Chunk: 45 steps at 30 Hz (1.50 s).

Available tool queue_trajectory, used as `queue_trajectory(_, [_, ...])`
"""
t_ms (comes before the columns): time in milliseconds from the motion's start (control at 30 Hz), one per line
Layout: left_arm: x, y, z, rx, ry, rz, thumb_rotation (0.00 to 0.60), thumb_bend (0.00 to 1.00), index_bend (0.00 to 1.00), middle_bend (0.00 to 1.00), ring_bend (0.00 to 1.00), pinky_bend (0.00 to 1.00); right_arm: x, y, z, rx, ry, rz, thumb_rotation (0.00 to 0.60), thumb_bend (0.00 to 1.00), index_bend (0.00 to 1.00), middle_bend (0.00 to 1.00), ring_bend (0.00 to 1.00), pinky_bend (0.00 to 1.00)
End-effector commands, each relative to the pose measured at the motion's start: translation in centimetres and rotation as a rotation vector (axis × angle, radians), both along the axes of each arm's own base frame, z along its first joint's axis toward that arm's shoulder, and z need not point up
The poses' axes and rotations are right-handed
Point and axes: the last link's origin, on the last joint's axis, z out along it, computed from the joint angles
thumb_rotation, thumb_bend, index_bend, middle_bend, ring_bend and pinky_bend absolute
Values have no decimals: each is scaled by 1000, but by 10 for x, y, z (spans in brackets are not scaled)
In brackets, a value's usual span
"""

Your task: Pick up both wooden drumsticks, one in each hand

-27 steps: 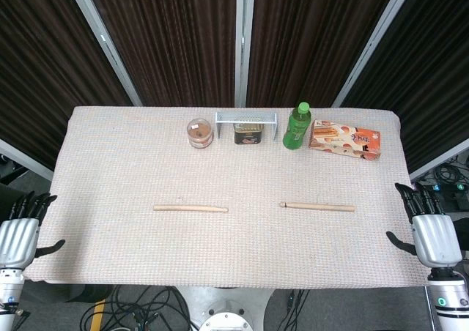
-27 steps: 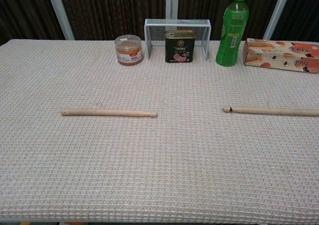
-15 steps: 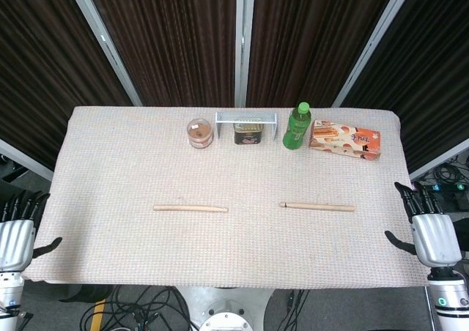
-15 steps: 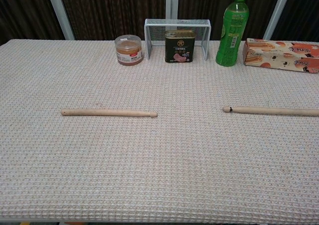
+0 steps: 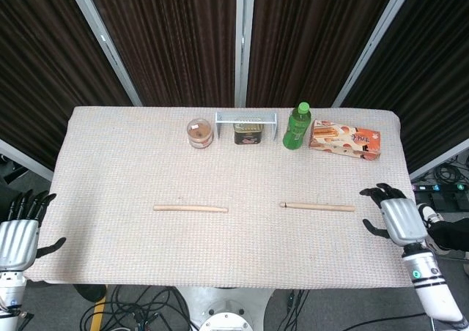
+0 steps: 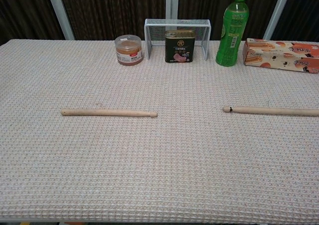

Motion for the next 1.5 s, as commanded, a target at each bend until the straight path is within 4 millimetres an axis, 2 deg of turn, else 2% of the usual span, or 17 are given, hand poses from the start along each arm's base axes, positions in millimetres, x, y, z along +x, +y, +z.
queue_trajectory(33, [0, 1, 0, -12, -3, 2, 600, 9, 141, 109, 10, 69, 1, -32, -29, 65, -2, -21, 600, 172, 303, 333, 188, 282])
queue_trajectory(200, [0, 2, -1, -27, -3, 12, 600, 9, 142, 108, 10, 69, -5, -51, -59, 122, 50, -38, 600, 172, 309, 350, 197, 287])
queue_trajectory(333, [0, 2, -1, -28, -6, 19, 600, 9, 142, 109, 10, 69, -10, -62, -80, 146, 95, -43, 600, 172, 353, 398, 232, 303])
queue_trajectory(533, [3, 6, -2, -35, -9, 27, 600, 9, 142, 109, 10, 69, -15, -66, -97, 171, 127, -49, 600, 164, 412, 438, 247, 310])
queue_trajectory(700, [3, 7, -2, -39, -12, 36, 600, 9, 142, 109, 10, 69, -18, -66, -103, 176, 143, -51, 600, 164, 443, 456, 254, 313])
queue_trajectory(1033, [2, 8, -2, -50, -16, 38, 600, 9, 142, 109, 10, 69, -26, -66, -102, 165, 162, -72, 600, 176, 465, 471, 264, 315])
queue_trajectory(1367, [0, 7, -2, -48, -14, 44, 600, 9, 142, 109, 10, 69, -26, -69, -102, 168, 169, -73, 600, 268, 467, 495, 278, 320])
queue_trajectory(1500, [-1, 6, -3, -50, -14, 45, 600, 9, 142, 109, 10, 69, -24, -70, -103, 173, 172, -70, 600, 272, 467, 495, 278, 320])
